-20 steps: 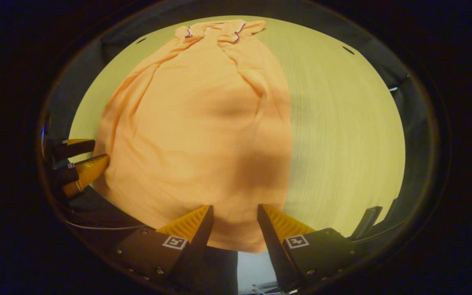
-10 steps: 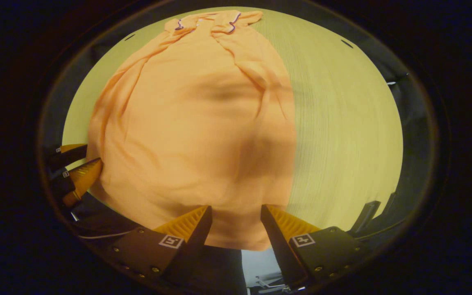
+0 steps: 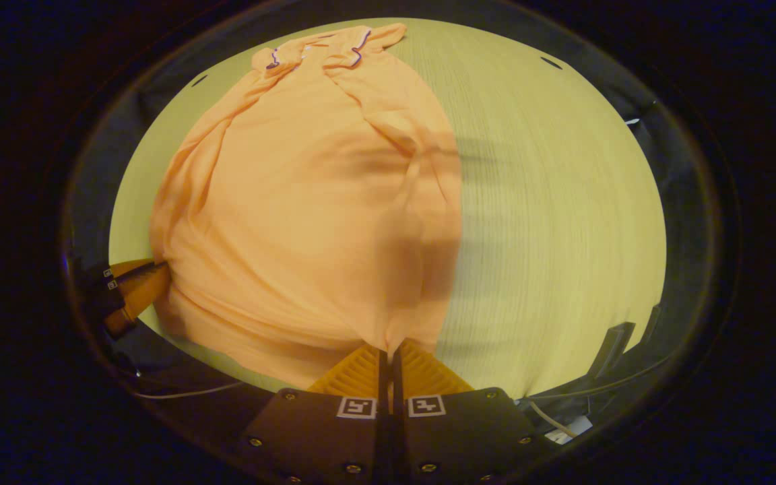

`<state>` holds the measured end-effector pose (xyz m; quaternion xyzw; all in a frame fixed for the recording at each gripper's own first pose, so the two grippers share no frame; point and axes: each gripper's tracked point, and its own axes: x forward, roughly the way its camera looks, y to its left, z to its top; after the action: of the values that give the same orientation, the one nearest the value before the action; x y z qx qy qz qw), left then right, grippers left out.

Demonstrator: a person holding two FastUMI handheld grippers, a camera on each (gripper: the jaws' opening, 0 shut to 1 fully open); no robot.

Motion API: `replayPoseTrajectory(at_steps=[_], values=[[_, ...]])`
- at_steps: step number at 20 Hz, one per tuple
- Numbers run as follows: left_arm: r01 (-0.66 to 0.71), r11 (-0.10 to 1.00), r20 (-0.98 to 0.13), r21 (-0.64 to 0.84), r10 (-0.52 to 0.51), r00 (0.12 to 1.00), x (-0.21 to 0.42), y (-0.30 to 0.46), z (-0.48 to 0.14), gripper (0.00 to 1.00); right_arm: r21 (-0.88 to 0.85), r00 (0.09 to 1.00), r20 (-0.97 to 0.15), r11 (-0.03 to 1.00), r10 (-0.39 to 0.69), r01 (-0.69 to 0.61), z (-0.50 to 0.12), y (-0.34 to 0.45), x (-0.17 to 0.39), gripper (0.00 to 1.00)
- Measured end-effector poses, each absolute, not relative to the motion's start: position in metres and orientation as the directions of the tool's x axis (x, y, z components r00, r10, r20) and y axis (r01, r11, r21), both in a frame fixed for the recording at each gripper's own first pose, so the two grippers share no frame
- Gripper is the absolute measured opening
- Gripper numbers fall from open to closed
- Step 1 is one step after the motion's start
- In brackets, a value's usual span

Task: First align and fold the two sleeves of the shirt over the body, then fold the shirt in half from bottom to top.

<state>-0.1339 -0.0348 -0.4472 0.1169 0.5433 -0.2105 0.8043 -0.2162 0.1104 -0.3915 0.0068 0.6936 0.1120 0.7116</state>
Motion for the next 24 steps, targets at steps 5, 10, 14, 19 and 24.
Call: replayPoseTrajectory(at_steps=[5,10,14,19,24], values=[[0.401,0.914,-0.886,-0.055,-0.230,0.403,-0.094,-0.043,-0.415,0.06,0.158,0.108,-0.978,0.974,0.177,-0.161,-0.374,0.114,-0.173,0.00],[0.419,0.907,-0.837,-0.038,-0.258,0.483,-0.038,-0.051,-0.368,0.06,0.171,0.212,-0.956,0.971,0.204,-0.167,-0.346,0.118,-0.108,0.00],[0.407,0.912,-0.795,-0.051,-0.284,0.537,0.013,-0.061,-0.332,0.06,0.164,0.294,-0.933,0.971,0.209,-0.172,-0.328,0.118,-0.052,0.00],[0.380,0.923,-0.748,-0.056,-0.291,0.596,0.074,-0.070,-0.308,0.06,0.161,0.385,-0.896,0.971,0.219,-0.176,-0.308,0.121,0.017,0.00],[0.326,0.941,-0.696,-0.092,-0.296,0.655,0.143,-0.078,-0.289,0.06,0.168,0.477,-0.849,0.972,0.228,-0.166,-0.295,0.129,0.088,0.00]])
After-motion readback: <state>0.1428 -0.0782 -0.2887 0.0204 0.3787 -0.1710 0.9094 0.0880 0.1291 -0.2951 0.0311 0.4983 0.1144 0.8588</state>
